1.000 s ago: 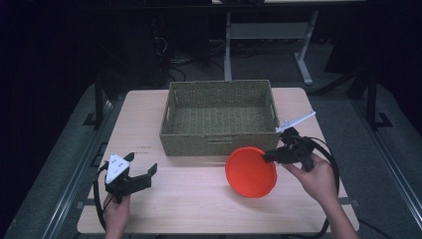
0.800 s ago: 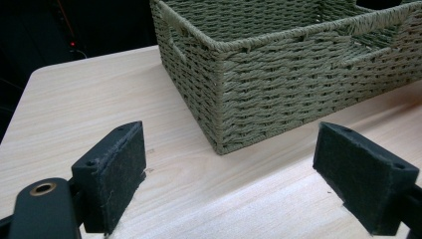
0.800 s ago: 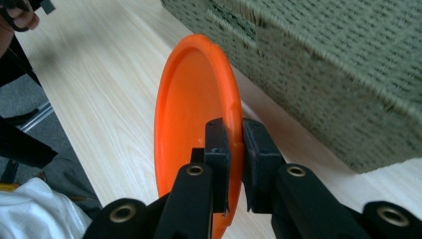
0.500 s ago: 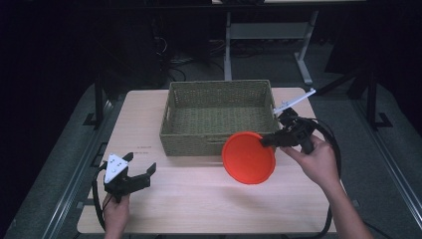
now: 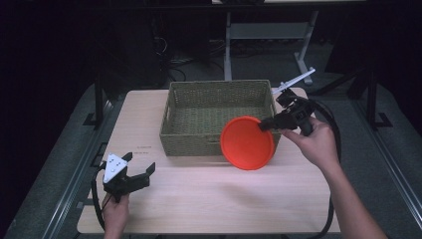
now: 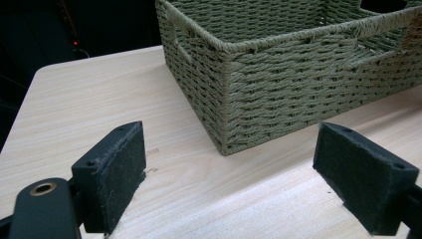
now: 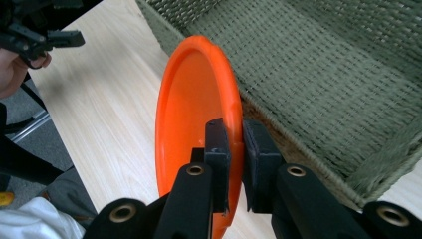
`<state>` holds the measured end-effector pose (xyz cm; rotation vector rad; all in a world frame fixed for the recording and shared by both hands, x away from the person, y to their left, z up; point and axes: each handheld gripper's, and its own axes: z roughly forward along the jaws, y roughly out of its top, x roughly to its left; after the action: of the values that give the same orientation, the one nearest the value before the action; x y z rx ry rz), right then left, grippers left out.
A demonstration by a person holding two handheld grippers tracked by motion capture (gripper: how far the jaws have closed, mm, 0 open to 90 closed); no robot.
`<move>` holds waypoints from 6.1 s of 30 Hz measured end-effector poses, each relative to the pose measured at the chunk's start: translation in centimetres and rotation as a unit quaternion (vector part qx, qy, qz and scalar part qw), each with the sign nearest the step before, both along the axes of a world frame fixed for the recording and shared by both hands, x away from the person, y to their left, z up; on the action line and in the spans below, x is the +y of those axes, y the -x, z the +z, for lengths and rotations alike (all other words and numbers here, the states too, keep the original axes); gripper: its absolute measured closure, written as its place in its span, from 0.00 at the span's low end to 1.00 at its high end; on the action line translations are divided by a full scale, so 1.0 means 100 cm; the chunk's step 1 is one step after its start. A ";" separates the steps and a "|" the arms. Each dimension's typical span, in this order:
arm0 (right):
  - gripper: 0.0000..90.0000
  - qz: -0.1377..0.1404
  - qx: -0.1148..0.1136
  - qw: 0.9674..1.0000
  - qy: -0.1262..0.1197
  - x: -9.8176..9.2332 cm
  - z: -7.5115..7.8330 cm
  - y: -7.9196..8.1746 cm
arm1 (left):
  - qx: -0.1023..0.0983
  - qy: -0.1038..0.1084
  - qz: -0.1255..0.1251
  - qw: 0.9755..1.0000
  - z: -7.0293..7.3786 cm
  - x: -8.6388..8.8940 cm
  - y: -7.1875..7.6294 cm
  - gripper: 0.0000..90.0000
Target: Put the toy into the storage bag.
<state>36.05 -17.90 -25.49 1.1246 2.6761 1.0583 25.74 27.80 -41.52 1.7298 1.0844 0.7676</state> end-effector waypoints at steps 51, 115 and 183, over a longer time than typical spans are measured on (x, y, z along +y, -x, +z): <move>0.91 -0.071 0.009 0.997 -0.014 0.017 0.026 -0.106 | 0.000 0.009 0.002 1.000 0.000 0.002 0.001 0.14; 0.91 -0.140 0.088 0.986 0.037 0.020 -0.088 -0.154 | 0.001 0.010 0.000 1.000 0.000 0.001 0.001 0.14; 0.53 -0.129 0.103 0.986 -0.008 -0.003 -0.088 -0.129 | -0.001 -0.001 0.000 1.000 0.000 -0.002 0.002 0.14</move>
<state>48.92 -18.17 -34.32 1.6150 2.5712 0.9692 25.52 27.62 -41.51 1.7298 1.0821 0.7697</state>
